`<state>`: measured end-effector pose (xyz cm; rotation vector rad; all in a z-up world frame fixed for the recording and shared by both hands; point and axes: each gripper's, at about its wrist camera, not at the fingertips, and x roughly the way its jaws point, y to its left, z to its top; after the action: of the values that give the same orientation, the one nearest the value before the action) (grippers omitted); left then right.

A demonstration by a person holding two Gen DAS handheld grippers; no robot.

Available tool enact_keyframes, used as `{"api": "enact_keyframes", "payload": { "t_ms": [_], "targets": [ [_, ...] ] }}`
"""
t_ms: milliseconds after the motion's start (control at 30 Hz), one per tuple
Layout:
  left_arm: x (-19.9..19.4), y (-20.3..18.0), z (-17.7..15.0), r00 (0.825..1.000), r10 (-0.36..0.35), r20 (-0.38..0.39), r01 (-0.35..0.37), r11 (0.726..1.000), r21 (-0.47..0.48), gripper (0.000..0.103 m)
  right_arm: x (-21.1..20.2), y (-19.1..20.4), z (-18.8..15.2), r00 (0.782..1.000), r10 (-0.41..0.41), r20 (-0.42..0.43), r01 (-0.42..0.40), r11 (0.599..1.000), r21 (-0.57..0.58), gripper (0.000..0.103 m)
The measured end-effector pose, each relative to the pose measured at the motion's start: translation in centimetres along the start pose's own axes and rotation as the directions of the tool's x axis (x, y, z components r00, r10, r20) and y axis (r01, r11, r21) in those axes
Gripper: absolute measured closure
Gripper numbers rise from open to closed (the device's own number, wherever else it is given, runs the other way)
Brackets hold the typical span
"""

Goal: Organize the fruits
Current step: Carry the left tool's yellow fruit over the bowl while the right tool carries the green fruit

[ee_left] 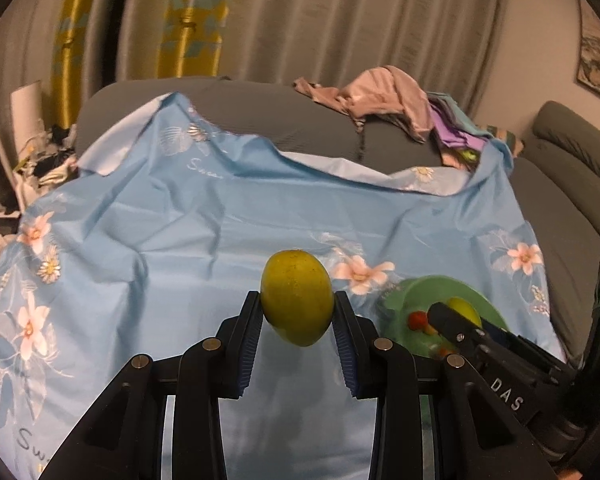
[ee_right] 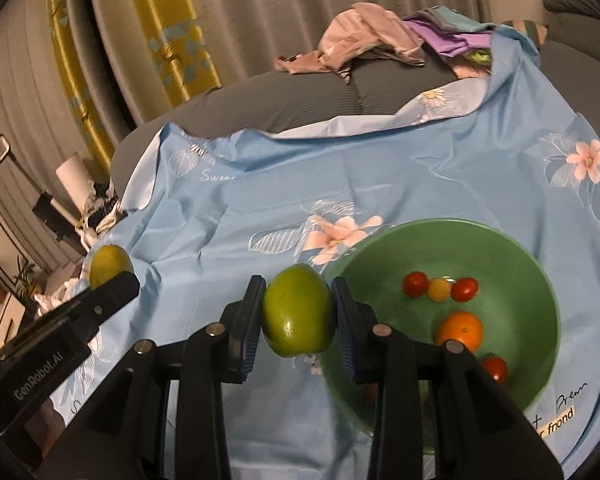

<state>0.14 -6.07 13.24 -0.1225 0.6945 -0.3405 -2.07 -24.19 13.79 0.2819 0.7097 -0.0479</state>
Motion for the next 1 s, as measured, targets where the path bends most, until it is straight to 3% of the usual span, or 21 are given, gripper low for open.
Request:
{"api": "enact_keyframes", "payload": {
  "t_ms": [233,533,700,1000],
  "targets": [
    [1.8,-3.8,0.3,0.997,-0.077,-0.022,0.078,0.996,0.049,0.067,-1.4,-3.6,0.4,0.999,0.008,0.043,-0.012,0.995,0.099,0.068],
    [4.5,-8.5,-0.5,0.982,-0.179,-0.063,0.186,0.975,0.119,0.067,-2.8,-8.9,-0.2,0.997,-0.041,0.060,0.024,0.968,0.251,0.068],
    [5.4,-10.6,-1.2,0.976,-0.198,-0.085,0.210,0.962,0.175,0.067,-2.7,-10.6,-0.3,0.995,-0.084,0.045,0.067,0.952,0.299,0.068],
    [7.1,-12.2,-2.0,0.966,-0.218,-0.142,0.242,0.952,0.188,0.067,-2.0,-12.6,-0.7,0.993,-0.116,0.002,0.108,0.931,0.349,0.068]
  ]
}}
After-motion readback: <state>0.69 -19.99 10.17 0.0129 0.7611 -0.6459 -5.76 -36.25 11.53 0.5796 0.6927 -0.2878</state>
